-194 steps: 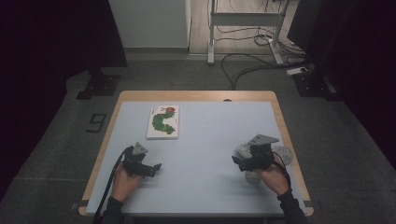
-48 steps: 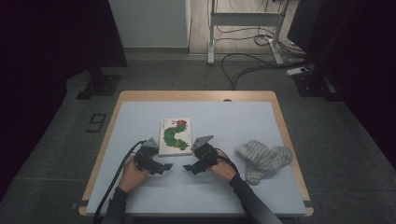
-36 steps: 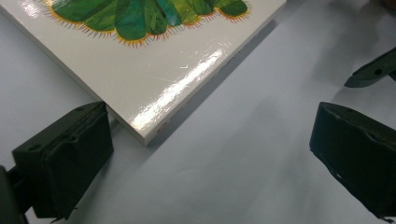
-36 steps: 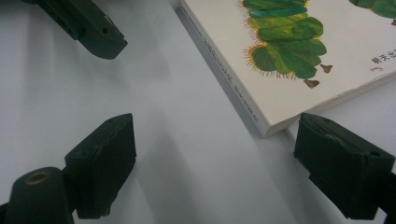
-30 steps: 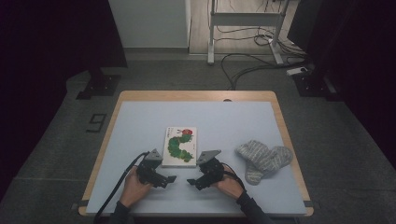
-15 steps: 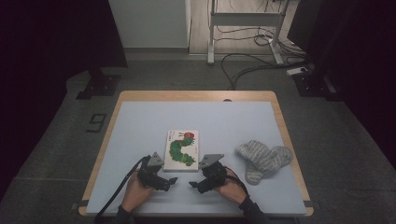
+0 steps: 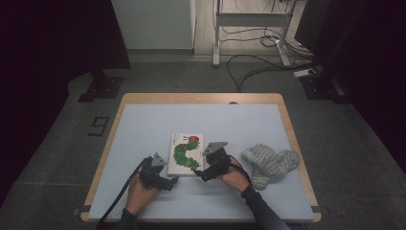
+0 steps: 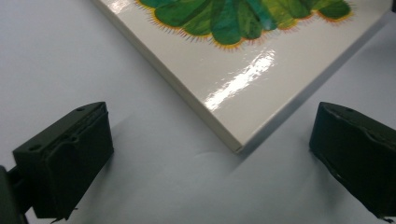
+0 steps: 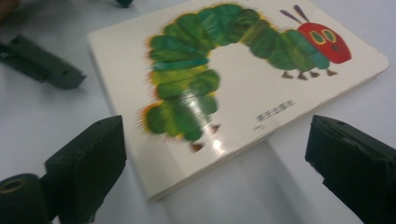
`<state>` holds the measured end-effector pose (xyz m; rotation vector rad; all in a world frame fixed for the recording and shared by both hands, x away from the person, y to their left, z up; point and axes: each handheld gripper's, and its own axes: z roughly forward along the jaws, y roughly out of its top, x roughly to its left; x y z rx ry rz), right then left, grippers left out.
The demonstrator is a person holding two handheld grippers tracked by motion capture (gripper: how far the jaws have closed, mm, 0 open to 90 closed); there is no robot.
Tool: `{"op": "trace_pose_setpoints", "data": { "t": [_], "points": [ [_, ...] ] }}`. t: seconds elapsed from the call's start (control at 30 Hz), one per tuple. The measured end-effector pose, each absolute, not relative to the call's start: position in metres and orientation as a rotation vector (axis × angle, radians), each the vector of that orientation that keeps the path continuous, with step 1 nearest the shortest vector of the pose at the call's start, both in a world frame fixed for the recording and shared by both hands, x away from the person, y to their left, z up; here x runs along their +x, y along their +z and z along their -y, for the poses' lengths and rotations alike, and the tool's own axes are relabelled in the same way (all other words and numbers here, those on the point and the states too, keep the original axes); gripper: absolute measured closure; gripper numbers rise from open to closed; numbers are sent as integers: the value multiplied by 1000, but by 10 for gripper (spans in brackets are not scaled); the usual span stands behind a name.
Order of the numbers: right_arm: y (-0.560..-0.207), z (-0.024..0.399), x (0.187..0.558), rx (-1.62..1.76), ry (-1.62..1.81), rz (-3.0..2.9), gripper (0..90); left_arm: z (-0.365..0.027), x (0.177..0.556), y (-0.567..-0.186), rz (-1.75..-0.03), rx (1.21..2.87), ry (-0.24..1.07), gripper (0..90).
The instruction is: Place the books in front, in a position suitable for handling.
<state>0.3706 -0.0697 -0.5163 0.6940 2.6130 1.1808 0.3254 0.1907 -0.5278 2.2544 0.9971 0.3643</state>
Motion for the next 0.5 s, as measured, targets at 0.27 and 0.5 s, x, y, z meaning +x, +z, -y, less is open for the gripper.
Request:
{"op": "trace_pose_setpoints", "data": {
  "t": [0.27, 0.5],
  "points": [
    [-522, 61, 405, 731, 1170, -2617, 0, -192, 329, -529, -1025, 2237, 375, 0],
    [-522, 56, 429, 742, 1158, -2609, 0, -193, 330, -528, -1036, 2235, 377, 0]
  ]
}}
